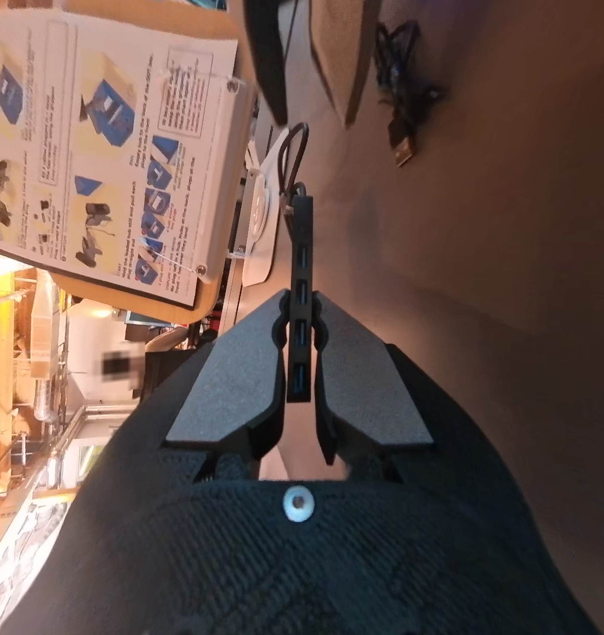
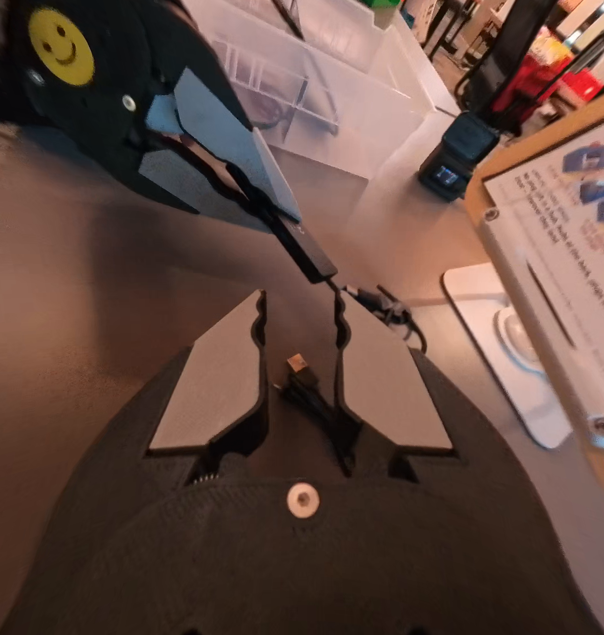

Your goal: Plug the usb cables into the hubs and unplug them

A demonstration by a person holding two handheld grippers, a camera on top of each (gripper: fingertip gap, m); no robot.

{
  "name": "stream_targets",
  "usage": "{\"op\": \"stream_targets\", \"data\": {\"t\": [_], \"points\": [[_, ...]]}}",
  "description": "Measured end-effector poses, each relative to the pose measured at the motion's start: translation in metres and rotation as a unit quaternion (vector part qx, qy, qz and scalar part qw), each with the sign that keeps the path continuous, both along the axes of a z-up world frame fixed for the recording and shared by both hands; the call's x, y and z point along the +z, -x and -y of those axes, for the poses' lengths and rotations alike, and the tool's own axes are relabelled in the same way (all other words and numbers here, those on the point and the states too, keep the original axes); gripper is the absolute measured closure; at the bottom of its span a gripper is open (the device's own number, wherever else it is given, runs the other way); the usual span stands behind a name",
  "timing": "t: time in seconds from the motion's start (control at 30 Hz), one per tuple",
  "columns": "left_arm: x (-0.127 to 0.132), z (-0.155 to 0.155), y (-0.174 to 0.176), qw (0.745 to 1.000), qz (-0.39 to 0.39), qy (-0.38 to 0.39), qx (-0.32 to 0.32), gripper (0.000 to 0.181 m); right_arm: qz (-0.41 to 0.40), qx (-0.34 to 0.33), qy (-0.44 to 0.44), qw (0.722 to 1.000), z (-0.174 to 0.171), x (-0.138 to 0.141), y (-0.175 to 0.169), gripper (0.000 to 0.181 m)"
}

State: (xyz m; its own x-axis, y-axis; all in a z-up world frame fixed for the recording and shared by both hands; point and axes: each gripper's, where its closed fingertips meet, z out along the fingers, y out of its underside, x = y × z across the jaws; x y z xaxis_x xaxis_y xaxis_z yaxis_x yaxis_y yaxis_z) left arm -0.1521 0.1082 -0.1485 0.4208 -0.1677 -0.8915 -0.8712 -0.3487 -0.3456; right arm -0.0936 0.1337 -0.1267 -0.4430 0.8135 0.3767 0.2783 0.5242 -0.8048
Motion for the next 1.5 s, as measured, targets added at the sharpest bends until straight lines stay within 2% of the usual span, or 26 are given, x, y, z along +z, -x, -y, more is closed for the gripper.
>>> {"op": "stream_targets", "data": {"t": [0.17,0.23,0.4,0.47,0.67,0.87,1.07,1.23,1.37,1.5], "points": [[0.006,0.001,-0.019,0.999,0.016,-0.016,-0.043,0.173,-0.009,-0.031,-0.133,0.991,0.001,-0.020,0.019,0.151],[0.008,0.002,-0.025,0.998,0.032,-0.017,-0.059,0.172,-0.032,-0.051,-0.176,0.983,-0.005,-0.016,0.021,0.168],[0.014,0.004,-0.032,0.992,0.083,-0.027,-0.086,0.173,-0.049,-0.055,-0.186,0.980,-0.005,-0.011,0.021,0.170],[0.012,0.005,-0.037,0.990,0.093,-0.020,-0.101,0.173,-0.032,-0.047,-0.196,0.979,-0.001,-0.019,0.022,0.161],[0.002,0.004,-0.045,0.992,0.048,-0.002,-0.115,0.172,-0.018,-0.038,-0.249,0.967,0.003,-0.032,0.022,0.168],[0.006,0.004,-0.044,0.987,0.109,-0.010,-0.119,0.171,-0.030,-0.036,-0.239,0.970,0.004,-0.027,0.022,0.169],[0.004,0.005,-0.039,0.986,0.124,-0.001,-0.114,0.171,-0.036,-0.034,-0.232,0.971,0.003,-0.026,0.021,0.169],[0.002,0.006,-0.039,0.988,0.103,0.008,-0.111,0.172,-0.019,-0.031,-0.194,0.980,0.002,-0.028,0.018,0.164],[0.007,0.005,-0.028,0.993,0.070,-0.011,-0.090,0.172,-0.017,-0.034,-0.126,0.991,-0.010,-0.017,0.009,0.158],[0.020,0.005,-0.013,0.998,0.002,-0.046,-0.050,0.172,-0.026,-0.075,-0.061,0.995,-0.039,0.001,-0.003,0.155]]}}
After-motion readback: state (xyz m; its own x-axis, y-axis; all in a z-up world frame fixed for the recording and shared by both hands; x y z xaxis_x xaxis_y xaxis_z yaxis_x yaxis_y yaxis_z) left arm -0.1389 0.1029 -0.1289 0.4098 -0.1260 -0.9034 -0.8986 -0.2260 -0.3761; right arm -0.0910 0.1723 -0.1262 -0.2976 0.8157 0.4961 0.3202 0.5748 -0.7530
